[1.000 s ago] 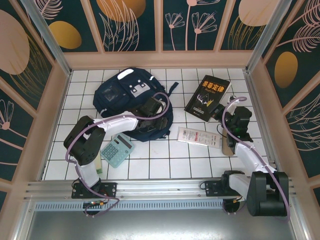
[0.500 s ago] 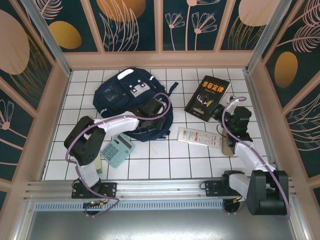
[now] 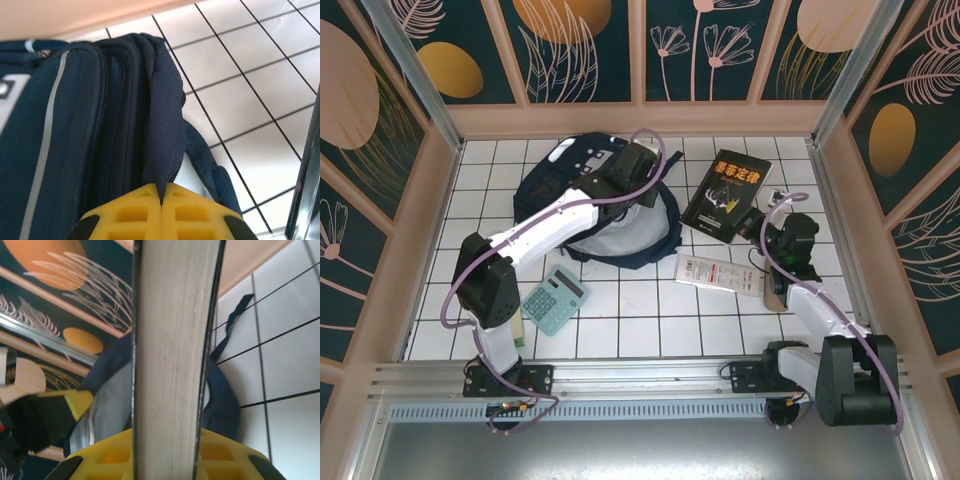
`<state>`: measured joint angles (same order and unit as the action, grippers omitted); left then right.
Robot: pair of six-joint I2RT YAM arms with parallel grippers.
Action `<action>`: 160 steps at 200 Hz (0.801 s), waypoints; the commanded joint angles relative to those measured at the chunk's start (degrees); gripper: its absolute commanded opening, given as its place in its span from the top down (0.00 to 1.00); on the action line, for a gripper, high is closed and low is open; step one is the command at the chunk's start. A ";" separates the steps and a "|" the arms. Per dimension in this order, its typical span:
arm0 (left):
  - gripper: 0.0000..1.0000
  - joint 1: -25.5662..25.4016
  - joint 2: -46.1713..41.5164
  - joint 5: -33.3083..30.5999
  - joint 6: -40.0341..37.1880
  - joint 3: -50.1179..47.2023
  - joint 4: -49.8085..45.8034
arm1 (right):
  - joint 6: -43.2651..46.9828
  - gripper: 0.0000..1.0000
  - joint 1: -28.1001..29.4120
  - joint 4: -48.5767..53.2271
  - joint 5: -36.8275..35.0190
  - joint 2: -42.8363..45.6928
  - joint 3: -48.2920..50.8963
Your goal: Pack the student bag
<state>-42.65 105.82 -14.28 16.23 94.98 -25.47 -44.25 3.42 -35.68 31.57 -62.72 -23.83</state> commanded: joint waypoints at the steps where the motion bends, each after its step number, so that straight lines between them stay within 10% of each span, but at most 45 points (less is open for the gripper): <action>1: 1.00 0.03 0.95 -4.78 -2.81 6.10 -3.09 | -1.61 1.00 3.51 -8.75 0.60 -0.92 -1.14; 77: 1.00 0.52 -2.64 0.00 -1.48 9.47 -1.39 | -8.30 1.00 22.85 -17.39 -9.61 -22.25 -12.68; 160: 1.00 0.69 -3.69 6.21 0.52 13.83 -1.70 | -25.40 1.00 30.57 -26.37 -19.97 -50.42 -33.45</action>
<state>-41.52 106.56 -12.36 15.51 105.03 -32.12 -62.08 33.39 -50.41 15.55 -107.87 -51.20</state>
